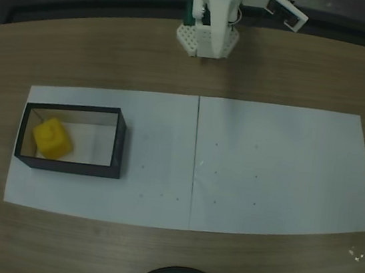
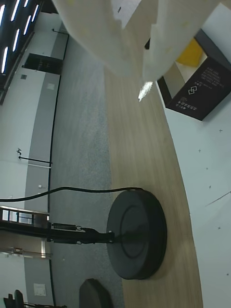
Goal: Grab a yellow square and put it in the box.
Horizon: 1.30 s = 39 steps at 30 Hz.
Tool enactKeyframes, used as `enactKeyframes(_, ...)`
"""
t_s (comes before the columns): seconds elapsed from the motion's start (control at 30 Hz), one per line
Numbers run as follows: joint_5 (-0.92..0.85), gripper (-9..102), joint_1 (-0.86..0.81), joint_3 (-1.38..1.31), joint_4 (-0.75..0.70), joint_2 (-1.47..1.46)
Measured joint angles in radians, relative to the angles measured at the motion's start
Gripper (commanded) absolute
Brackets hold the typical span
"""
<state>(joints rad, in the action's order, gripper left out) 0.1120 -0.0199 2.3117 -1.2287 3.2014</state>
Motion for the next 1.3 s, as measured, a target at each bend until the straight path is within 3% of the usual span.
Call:
enactKeyframes(0.2, 0.0, 0, -0.005, 0.163, 0.112, 0.156)
enactKeyframes(0.4, 0.0, 0, -0.003, 0.414, 0.367, 0.239)
enactKeyframes(0.73, 0.0, 0, 0.0, 0.752, 0.561, 0.249)
enactKeyframes(1.0, 0.0, 0, -0.002, 0.799, 0.489, 0.249)
enactKeyframes(1.3, 0.0, 0, 0.006, 0.792, 0.181, 0.249)
